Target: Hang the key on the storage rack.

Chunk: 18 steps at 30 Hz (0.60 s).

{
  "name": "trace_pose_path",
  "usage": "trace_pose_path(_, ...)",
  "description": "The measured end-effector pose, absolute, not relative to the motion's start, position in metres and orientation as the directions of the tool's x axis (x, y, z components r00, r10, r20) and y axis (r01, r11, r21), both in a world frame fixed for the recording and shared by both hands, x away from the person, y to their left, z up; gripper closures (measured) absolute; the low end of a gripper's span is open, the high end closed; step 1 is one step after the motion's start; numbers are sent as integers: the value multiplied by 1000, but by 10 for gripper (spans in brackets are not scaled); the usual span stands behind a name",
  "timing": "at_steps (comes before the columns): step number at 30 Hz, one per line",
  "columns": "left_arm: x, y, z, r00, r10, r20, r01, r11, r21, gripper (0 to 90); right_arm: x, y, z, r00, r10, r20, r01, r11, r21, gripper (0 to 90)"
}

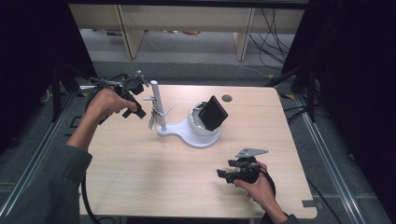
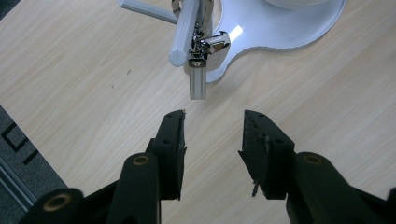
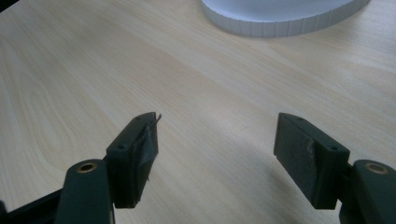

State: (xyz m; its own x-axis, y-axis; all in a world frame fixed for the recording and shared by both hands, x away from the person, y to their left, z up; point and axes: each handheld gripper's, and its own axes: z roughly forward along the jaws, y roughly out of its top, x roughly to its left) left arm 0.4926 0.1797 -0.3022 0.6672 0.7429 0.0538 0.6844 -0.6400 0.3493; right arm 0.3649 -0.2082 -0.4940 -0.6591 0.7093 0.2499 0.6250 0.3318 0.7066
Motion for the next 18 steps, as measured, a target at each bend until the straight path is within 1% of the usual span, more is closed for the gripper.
trace_pose_path(6, 487, 187, -301, 666, 744, 55, 685, -639, 351, 569, 366, -207, -494, -666, 705, 245, 619, 338, 709, 316)
trace_pose_path(7, 485, 189, -301, 653, 756, 51, 693, -623, 362, 566, 366, -207, -494, -666, 704, 245, 618, 338, 710, 317)
trace_pose_path(10, 482, 194, -300, 666, 744, 46, 683, -634, 362, 566, 366, -206, -494, -668, 699, 256, 622, 335, 707, 316)
trace_pose_path(11, 481, 194, -301, 655, 755, 30, 694, -617, 371, 564, 367, -206, -495, -671, 697, 253, 619, 339, 708, 317)
trace_pose_path(13, 478, 196, -302, 667, 743, 46, 685, -637, 354, 562, 367, -206, -494, -670, 698, 254, 621, 338, 708, 316)
trace_pose_path(17, 474, 198, -303, 666, 745, 43, 680, -630, 375, 551, 367, -206, -494, -670, 700, 248, 617, 338, 711, 316)
trace_pose_path(18, 473, 200, -304, 669, 742, 44, 680, -635, 366, 548, 367, -206, -494, -671, 701, 243, 613, 340, 713, 317)
